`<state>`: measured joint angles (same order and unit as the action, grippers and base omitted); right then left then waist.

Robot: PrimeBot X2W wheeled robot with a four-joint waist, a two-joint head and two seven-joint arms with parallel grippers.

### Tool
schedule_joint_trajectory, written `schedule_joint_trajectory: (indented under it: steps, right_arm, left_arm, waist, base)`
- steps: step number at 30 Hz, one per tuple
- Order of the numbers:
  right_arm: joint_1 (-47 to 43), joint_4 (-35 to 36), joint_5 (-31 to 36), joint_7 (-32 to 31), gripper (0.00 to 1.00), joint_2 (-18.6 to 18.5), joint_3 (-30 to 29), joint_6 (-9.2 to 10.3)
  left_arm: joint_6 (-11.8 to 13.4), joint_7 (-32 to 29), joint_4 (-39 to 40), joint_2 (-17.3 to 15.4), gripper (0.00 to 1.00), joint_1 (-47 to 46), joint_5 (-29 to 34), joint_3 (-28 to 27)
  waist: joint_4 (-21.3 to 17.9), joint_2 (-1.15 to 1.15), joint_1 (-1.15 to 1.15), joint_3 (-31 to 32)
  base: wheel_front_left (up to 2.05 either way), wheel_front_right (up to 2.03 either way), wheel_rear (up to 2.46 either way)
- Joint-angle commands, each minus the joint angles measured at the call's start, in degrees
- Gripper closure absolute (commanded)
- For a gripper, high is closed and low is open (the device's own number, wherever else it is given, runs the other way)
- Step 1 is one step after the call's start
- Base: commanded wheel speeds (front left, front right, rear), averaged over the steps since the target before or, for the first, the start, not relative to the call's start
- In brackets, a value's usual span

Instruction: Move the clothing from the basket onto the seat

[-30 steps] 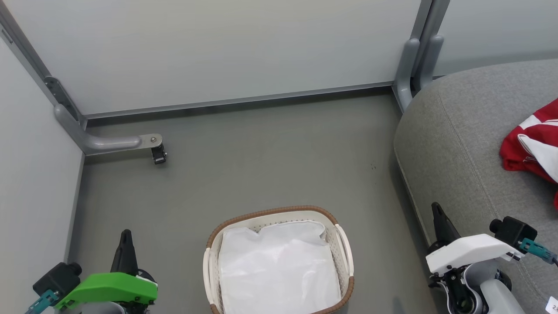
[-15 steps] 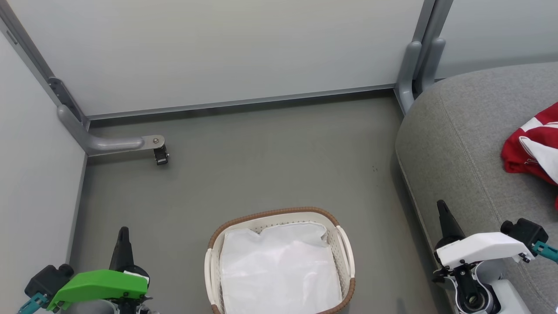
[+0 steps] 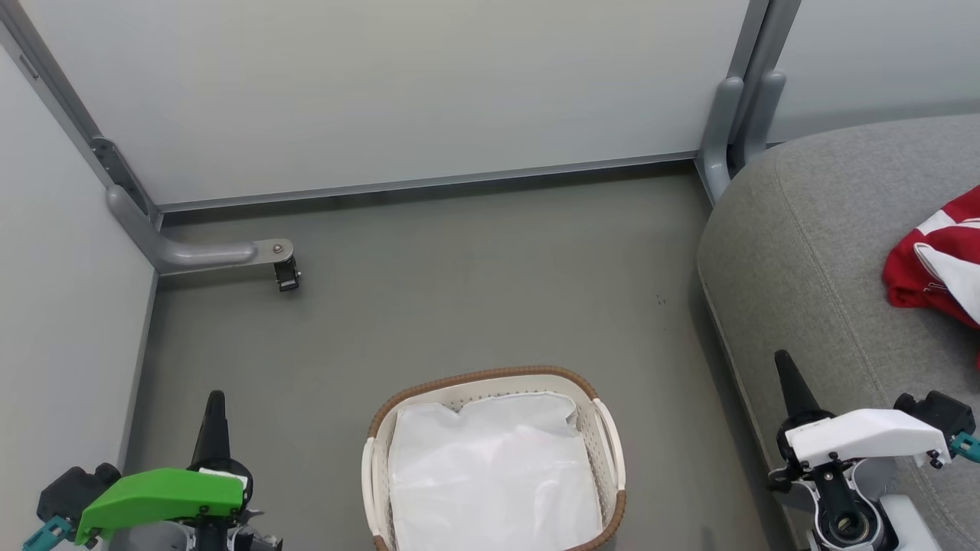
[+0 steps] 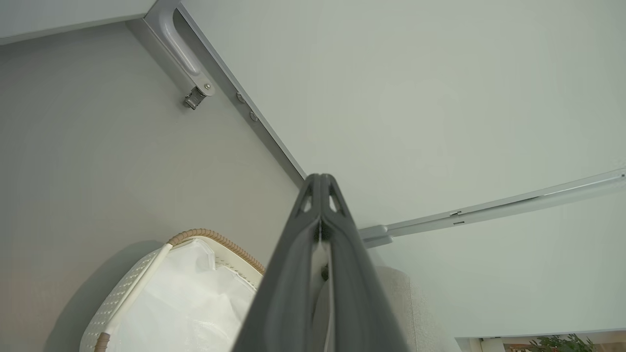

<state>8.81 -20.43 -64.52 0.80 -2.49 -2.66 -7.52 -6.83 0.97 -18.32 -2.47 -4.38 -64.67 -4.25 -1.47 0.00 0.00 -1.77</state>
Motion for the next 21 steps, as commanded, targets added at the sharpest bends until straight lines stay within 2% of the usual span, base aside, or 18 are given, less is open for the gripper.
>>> schedule_joint_trajectory:
  steps: [1,21]
  right_arm:
    - [-0.23,0.98,-1.58,-0.40,1.00,-0.32,-0.34,0.03]
    - [-1.22,3.22,-11.95,-3.18,1.00,-0.40,-1.78,0.04]
  left_arm:
    - [-0.26,-0.47,0.85,-0.40,1.00,-1.51,-1.71,-0.41]
    - [-0.46,-3.34,2.29,-0.49,1.00,-1.87,-11.94,-1.15]
  waist:
    - [0.04,0.00,0.00,0.04]
    - [0.52,0.00,0.00,0.56]
  base:
    - [0.00,0.00,0.00]
    - [0.00,0.00,0.00]
